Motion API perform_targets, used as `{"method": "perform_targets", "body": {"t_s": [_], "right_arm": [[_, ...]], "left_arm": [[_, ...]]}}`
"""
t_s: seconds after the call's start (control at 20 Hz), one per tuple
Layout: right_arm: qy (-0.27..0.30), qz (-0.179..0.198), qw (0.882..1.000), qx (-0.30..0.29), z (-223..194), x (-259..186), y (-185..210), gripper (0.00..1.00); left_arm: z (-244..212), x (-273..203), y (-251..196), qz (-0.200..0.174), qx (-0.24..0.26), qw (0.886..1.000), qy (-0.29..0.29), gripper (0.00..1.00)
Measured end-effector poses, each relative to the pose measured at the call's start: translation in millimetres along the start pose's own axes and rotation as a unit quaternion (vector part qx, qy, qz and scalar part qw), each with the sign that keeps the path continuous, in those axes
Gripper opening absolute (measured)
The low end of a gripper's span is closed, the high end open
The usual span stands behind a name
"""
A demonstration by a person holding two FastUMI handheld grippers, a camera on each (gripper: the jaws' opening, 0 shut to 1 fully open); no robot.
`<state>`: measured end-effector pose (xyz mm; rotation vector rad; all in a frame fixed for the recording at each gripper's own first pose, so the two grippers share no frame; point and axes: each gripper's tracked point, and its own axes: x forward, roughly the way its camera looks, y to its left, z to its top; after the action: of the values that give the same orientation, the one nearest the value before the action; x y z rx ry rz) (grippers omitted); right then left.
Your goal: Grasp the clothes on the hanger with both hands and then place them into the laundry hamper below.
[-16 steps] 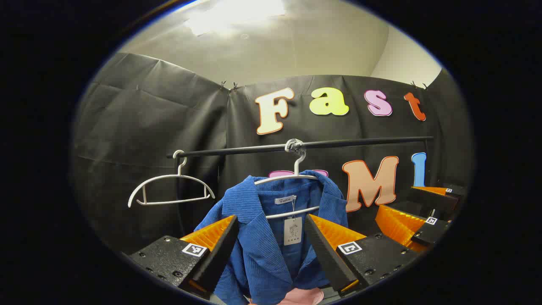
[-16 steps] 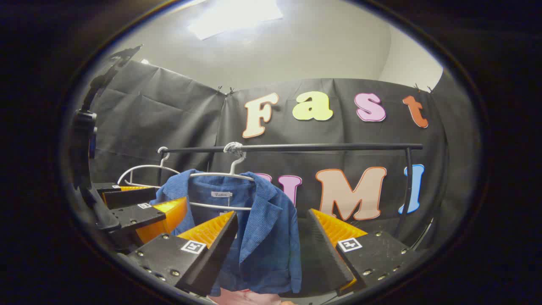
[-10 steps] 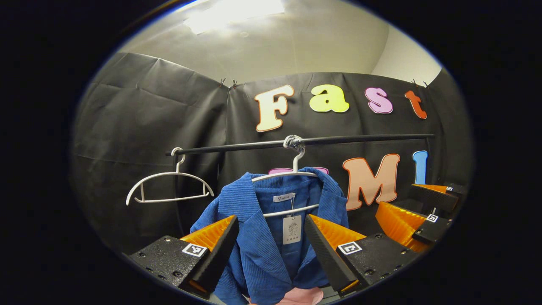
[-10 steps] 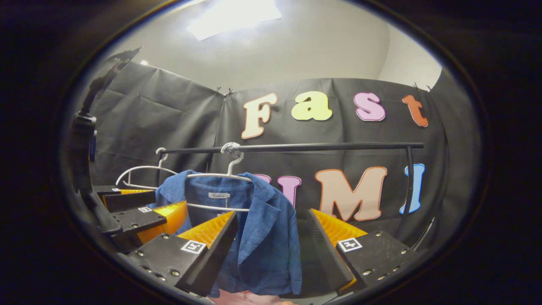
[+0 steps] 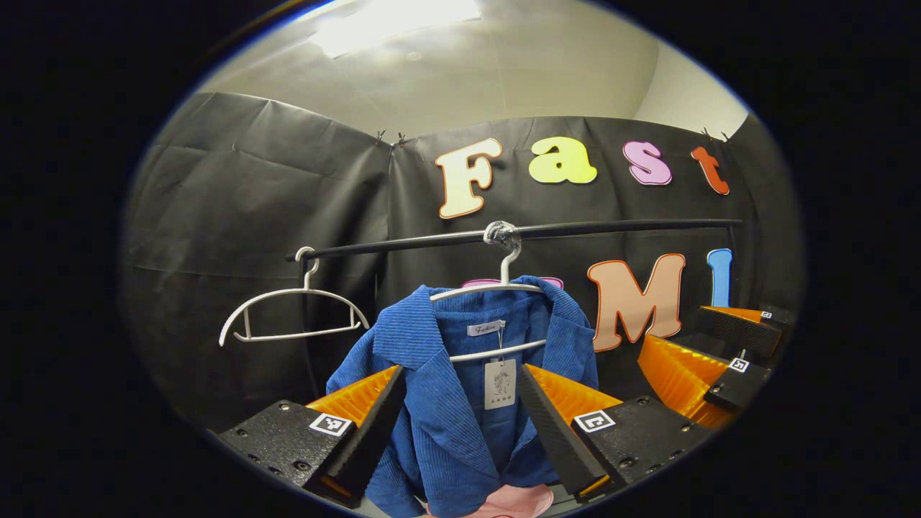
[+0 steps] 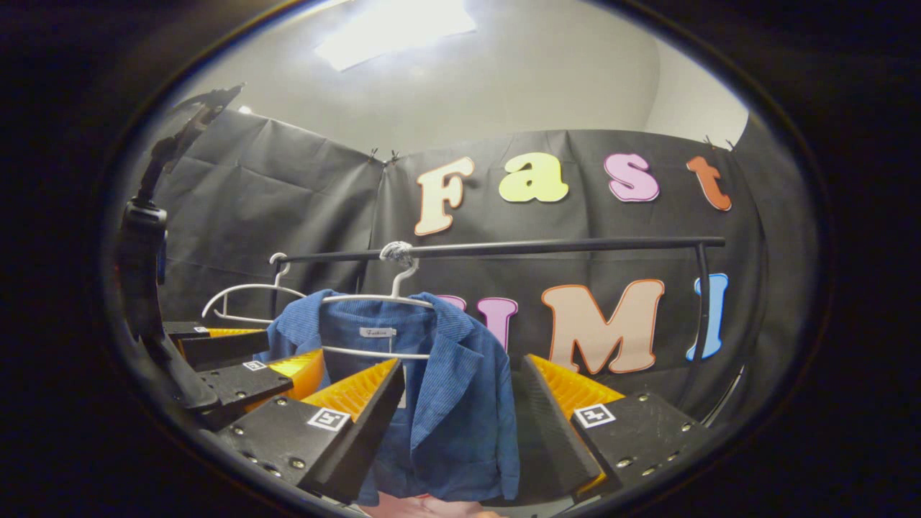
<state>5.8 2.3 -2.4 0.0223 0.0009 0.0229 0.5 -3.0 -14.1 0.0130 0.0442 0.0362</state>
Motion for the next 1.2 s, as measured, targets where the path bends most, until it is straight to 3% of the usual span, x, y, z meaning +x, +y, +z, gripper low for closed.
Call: {"method": "perform_targets", "body": {"t_s": [0.35, 0.9, 1.2], "right_arm": [[0.004, 0.002, 1.0, -0.002, -1.6, -1.6, -2.0, 0.96], [0.015, -0.013, 0.999, -0.025, -9.6, 7.6, -23.6, 0.96], [0.024, -0.01, 0.999, -0.027, -20.3, 16.4, -22.1, 0.97]], "left_arm": [[-27.4, 12.4, 8.3, 0.029, 0.002, 0.999, 0.029, 0.98], [-112.8, 43.0, 19.2, 0.065, -0.015, 0.99, 0.124, 0.99], [-133.6, 52.7, 18.5, 0.057, -0.023, 0.987, 0.147, 0.87]]}}
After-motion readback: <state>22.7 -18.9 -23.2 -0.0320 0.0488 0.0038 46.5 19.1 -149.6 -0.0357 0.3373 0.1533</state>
